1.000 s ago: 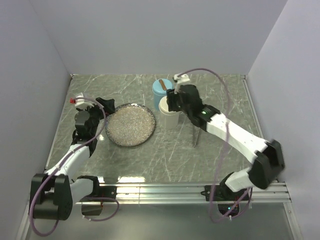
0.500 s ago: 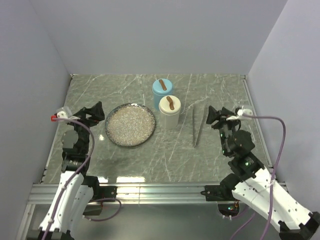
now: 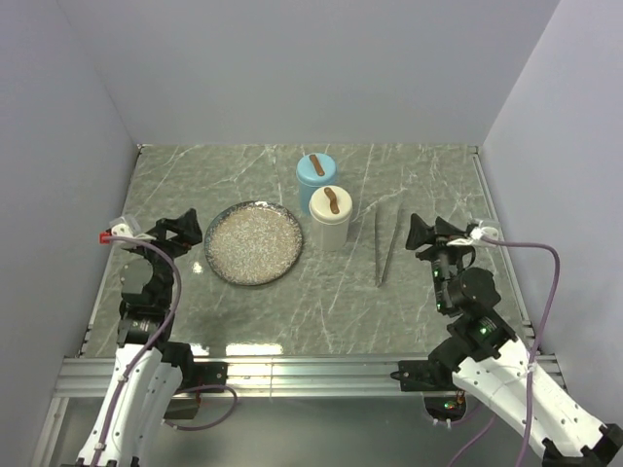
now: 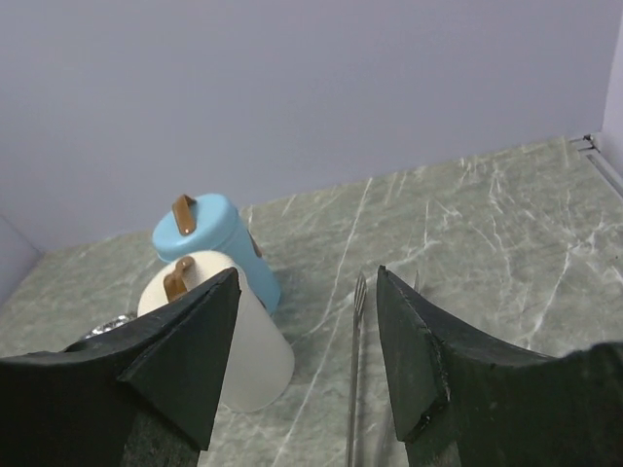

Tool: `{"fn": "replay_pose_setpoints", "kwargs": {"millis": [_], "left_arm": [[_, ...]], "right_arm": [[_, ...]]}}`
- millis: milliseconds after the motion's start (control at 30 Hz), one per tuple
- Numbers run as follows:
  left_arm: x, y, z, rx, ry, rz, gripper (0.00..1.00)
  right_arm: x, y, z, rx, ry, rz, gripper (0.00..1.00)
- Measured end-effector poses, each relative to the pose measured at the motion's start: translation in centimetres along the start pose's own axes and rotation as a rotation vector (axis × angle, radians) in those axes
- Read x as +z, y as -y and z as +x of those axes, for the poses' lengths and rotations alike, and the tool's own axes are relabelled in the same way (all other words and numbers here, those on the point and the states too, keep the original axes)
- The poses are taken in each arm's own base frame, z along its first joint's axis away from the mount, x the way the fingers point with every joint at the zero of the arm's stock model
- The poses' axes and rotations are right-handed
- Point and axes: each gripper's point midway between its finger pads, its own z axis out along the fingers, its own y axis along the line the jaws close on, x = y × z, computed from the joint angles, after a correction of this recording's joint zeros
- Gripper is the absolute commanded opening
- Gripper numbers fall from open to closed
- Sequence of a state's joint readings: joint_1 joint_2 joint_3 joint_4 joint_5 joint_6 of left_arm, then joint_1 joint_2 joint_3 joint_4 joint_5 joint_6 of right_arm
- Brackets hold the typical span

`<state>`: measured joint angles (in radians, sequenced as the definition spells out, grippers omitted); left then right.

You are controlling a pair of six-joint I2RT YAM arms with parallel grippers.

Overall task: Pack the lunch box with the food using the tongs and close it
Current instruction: Put the lid back on the lunch box

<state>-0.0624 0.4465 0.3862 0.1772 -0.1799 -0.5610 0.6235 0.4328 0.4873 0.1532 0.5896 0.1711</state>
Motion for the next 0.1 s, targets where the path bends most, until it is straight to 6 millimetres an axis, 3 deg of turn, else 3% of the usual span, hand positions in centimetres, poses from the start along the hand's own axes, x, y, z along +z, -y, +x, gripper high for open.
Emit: {"fn": "replay_pose_setpoints", "kwargs": {"millis": [100], "left_arm": [[0.06, -0.07, 0.38, 0.003, -0.015, -0.001, 0.96]], "right_arm": [[0.44, -0.22, 0.95, -0.022, -0.032, 0.001, 0.66]]}}
